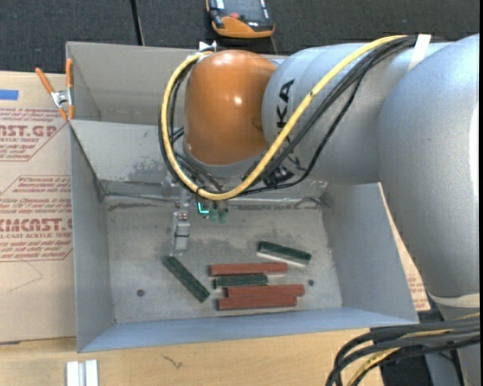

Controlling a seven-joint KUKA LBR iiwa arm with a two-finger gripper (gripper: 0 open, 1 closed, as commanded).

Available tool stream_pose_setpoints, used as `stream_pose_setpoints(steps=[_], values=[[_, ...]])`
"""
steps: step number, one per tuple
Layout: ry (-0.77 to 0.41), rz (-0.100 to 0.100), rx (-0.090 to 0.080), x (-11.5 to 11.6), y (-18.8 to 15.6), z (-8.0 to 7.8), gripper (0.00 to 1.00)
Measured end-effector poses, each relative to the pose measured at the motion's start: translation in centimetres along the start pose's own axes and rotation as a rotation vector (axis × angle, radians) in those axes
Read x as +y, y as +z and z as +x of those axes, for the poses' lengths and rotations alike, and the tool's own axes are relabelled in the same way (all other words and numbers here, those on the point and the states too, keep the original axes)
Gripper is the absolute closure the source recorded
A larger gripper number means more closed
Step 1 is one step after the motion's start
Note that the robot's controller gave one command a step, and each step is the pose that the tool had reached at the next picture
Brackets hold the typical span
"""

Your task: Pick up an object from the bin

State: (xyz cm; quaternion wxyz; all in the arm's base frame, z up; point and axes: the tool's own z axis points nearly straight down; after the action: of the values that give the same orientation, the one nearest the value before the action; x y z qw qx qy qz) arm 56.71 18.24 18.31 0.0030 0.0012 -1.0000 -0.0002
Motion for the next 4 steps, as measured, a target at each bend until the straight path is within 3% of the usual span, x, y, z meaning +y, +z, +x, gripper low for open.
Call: stream_pose_setpoints(steps=[1,2,3,4], values=[[0.002,-0.001,-0.007,-0.1,-0.4,-0.2,0.00],[0.058,-0.002,-0.009,-2.7,6.8,4.7,0.00],[0.049,0.002,0.000,-3.3,9.9,6.1,0.00],[0.249,-0.001,-0.005,-5.1,8.7,6.0,0.00]])
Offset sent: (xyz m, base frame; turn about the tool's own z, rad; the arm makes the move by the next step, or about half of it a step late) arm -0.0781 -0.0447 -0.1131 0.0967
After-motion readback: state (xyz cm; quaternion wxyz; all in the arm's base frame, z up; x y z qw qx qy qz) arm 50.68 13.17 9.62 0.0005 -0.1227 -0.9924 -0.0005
